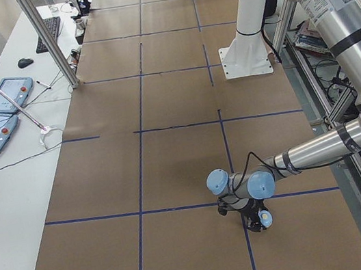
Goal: Place and press bell with both arms
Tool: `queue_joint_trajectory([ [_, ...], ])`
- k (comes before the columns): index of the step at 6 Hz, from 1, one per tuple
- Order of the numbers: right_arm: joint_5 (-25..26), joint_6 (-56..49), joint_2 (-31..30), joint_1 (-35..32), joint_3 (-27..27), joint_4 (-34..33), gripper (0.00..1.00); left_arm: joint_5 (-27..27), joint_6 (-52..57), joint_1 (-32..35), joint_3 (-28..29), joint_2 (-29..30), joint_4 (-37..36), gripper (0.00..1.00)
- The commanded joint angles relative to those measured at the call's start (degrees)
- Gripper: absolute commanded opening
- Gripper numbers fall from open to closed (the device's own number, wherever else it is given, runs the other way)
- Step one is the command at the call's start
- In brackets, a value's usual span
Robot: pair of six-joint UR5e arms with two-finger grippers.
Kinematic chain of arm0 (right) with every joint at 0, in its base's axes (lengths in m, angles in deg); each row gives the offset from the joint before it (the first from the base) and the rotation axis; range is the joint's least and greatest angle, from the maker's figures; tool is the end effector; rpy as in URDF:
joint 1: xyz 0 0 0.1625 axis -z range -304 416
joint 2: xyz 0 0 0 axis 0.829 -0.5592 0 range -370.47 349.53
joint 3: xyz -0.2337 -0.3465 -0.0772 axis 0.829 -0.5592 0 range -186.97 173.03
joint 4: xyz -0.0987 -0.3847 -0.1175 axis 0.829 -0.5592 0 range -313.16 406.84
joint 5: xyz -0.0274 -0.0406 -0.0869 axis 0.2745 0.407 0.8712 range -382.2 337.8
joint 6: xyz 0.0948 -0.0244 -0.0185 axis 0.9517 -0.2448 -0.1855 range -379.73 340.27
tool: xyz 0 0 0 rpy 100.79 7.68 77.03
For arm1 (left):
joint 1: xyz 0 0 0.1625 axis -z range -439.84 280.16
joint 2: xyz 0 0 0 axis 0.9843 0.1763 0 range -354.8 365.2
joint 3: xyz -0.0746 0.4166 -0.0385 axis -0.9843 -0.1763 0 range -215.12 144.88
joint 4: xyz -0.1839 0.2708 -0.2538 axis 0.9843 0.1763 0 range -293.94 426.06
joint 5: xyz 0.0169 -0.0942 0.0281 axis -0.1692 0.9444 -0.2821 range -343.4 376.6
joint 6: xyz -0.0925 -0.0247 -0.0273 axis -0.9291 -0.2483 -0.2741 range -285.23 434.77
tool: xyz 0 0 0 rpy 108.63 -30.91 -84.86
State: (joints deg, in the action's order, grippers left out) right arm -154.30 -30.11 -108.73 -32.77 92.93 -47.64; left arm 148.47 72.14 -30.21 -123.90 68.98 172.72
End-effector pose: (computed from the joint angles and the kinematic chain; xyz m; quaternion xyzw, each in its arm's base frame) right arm 0.0573 -0.4282 0.6507 0.0056 -0.3598 -0.0854 0.9291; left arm 0.1074 -0.2295 0.8160 -0.2120 0.2988 0.2689 0.8907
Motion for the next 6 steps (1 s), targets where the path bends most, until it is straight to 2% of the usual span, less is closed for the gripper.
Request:
queue_joint_trajectory([
  [1,-0.01,0.0,0.0,0.0,-0.06,0.0,1.0,0.58,-0.18,0.72,-5.13,-0.58,-0.39,0.08],
  [2,0.08,0.0,0.0,0.0,0.03,0.0,1.0,2.41,-0.26,1.51,-9.79,-2.15,-0.4,0.06],
  [4,0.08,-0.09,-0.26,0.0,0.12,0.17,1.0,1.9,-0.44,10.08,-15.61,-0.94,-0.48,0.06],
  [5,-0.01,0.0,-0.87,0.0,0.03,2.96,1.0,1.9,-1.05,11.43,-15.89,2.11,-0.57,0.06],
  [6,0.08,0.09,-2.53,0.0,-0.4,8.99,1.0,1.81,-7.41,11.71,-15.72,6.41,-0.57,0.05],
])
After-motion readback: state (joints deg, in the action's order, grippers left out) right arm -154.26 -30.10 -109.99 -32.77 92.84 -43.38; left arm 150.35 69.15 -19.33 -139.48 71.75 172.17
